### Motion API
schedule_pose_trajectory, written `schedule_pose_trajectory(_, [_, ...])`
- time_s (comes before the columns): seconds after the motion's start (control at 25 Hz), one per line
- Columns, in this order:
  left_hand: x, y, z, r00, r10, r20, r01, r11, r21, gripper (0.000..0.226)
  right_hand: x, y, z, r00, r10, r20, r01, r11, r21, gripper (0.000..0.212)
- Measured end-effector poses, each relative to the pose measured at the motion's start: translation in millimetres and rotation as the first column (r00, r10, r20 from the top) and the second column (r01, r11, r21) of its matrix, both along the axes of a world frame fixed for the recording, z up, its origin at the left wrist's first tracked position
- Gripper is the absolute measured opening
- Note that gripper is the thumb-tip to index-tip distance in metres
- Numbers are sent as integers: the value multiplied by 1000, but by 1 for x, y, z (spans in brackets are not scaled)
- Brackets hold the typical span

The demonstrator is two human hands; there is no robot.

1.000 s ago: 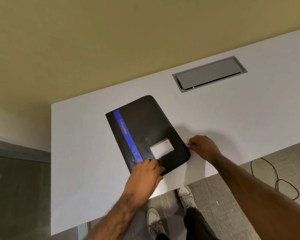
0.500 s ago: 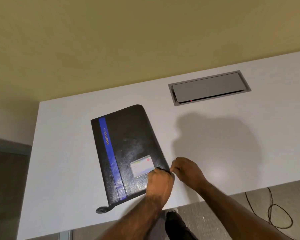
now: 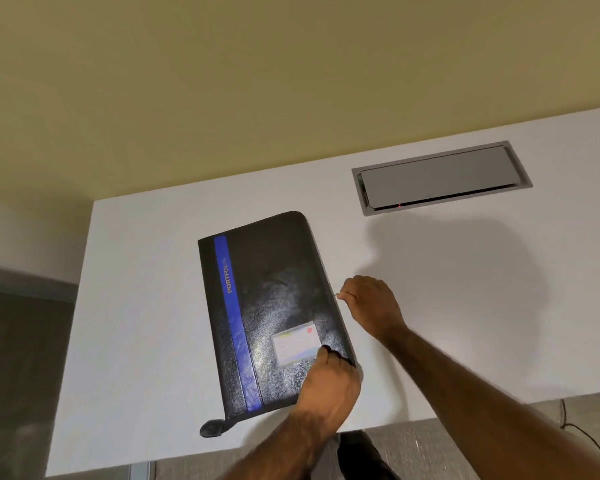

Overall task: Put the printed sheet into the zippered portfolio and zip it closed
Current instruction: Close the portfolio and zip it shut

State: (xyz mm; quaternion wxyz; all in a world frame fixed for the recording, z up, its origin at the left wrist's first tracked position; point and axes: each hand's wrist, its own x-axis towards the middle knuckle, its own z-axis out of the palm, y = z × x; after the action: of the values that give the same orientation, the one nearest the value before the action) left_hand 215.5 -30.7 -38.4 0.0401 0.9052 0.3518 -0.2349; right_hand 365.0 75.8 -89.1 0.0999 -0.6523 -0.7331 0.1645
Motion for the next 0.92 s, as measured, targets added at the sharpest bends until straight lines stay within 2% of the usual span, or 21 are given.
schedule_pose_trajectory(0.24, [-8, -2, -17, 993, -105, -55, 107, 994, 33, 25, -9, 73, 9, 988, -84, -130, 79, 996, -47, 18])
schedule_pose_trajectory(0.32, [-10, -5, -22, 990, -125, -57, 128, 991, 39, 27, -9, 94, 11, 970, -142, -199, 122, 987, -106, 16])
schedule_pose_trajectory(0.44, [-16, -9, -22, 987, -158, -28, 160, 984, 73, 23, -6, 120, 9, 925, -229, -302, 170, 963, -209, 15])
schedule_pose_trajectory(0.52, [-21, -10, -27, 982, -187, 19, 184, 975, 124, 34, -3, 135, 8, 909, -227, -349, 155, 963, -222, 15])
schedule_pose_trajectory(0.56, [-22, -10, -28, 981, -193, 29, 188, 975, 122, 33, -2, 141, 9, 904, -216, -368, 136, 964, -229, 15])
schedule_pose_trajectory(0.68, [-23, -7, -36, 977, -207, 52, 199, 971, 130, 9, -1, 159, 7, 905, -187, -381, 91, 963, -255, 15])
schedule_pose_trajectory(0.84, [-23, -7, -48, 978, -210, 8, 208, 970, 123, 6, -2, 180, 7, 879, -197, -433, 64, 951, -304, 12])
schedule_pose_trajectory(0.92, [-24, -3, -54, 977, -204, -59, 208, 976, 71, 6, -4, 191, 14, 856, -211, -472, 32, 933, -359, 15])
